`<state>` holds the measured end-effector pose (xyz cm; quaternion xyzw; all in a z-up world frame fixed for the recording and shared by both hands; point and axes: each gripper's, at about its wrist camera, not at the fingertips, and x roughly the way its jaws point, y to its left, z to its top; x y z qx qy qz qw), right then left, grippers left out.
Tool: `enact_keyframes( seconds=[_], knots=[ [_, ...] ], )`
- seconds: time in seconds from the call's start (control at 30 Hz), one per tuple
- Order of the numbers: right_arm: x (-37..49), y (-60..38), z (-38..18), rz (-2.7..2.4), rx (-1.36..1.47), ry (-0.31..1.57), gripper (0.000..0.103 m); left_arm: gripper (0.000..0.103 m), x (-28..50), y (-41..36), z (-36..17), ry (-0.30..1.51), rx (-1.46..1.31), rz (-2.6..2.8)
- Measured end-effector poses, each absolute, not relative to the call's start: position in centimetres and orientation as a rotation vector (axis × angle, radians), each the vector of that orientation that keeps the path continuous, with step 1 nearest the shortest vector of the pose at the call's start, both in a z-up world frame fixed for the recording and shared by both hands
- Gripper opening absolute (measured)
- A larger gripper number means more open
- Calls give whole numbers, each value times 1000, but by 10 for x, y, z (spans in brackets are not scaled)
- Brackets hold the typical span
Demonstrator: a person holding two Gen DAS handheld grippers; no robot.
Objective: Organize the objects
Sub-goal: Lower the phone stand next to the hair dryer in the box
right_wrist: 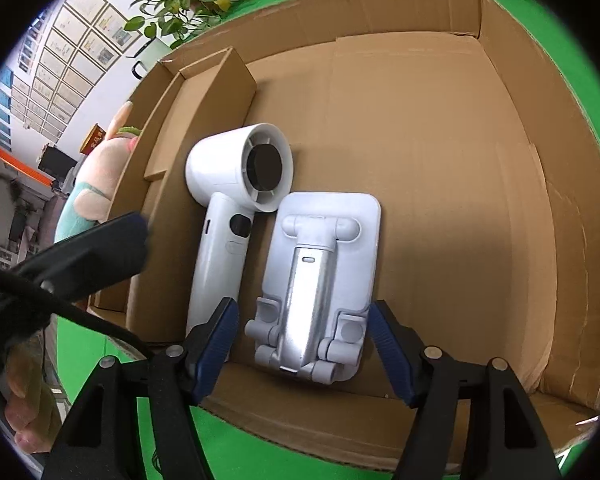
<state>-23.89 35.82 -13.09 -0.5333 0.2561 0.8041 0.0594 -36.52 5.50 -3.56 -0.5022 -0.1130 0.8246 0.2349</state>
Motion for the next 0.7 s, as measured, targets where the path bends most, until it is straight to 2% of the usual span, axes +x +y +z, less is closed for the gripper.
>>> enact_keyframes(
  seconds=[0.17,0.23,0.7],
  knots=[
    [-243,357,-134,2414,-1619,685,57,32,-351,33,-45,-265,-1413,2322],
    [-242,355,-134,2399,-1615,627,47,32,-348,29,-51,-266,-1433,2323],
    [-237,348,-131,2421,-1674,511,47,33,-348,31,-72,-224,-1473,2320]
  ],
)
